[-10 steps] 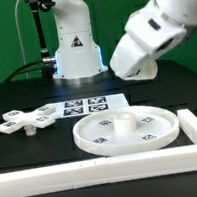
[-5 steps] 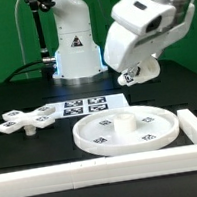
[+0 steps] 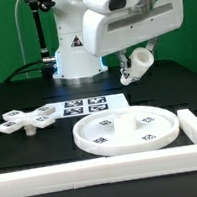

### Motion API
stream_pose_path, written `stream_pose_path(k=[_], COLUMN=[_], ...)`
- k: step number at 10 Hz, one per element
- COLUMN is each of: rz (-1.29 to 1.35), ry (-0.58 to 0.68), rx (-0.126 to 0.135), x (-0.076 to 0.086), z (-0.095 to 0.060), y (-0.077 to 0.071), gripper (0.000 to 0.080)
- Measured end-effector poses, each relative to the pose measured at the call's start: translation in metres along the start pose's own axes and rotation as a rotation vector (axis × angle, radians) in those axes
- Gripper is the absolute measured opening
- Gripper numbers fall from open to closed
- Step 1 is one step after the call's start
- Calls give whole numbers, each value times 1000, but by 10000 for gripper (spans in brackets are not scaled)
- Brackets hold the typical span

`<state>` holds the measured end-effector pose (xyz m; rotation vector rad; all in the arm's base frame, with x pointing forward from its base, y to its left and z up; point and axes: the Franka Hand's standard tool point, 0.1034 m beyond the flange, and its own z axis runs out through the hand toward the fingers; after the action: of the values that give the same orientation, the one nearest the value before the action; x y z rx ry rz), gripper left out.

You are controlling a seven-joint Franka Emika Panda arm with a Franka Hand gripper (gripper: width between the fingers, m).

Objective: Assemble round table

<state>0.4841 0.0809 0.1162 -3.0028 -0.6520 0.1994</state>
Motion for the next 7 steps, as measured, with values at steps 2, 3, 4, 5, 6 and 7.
stream_pose_path(k=[2, 3, 4, 5, 6, 7], rz=[-10, -12, -14, 37, 76, 45], ry=[140, 199, 273, 313, 357, 462], rx=[-33, -48, -71, -61, -57, -147], x=[3, 2, 2, -1, 0, -1], z=[1, 2, 3, -1, -9, -12], y=[7, 10, 16, 24, 35, 50], gripper=[409, 409, 409, 409, 409, 409])
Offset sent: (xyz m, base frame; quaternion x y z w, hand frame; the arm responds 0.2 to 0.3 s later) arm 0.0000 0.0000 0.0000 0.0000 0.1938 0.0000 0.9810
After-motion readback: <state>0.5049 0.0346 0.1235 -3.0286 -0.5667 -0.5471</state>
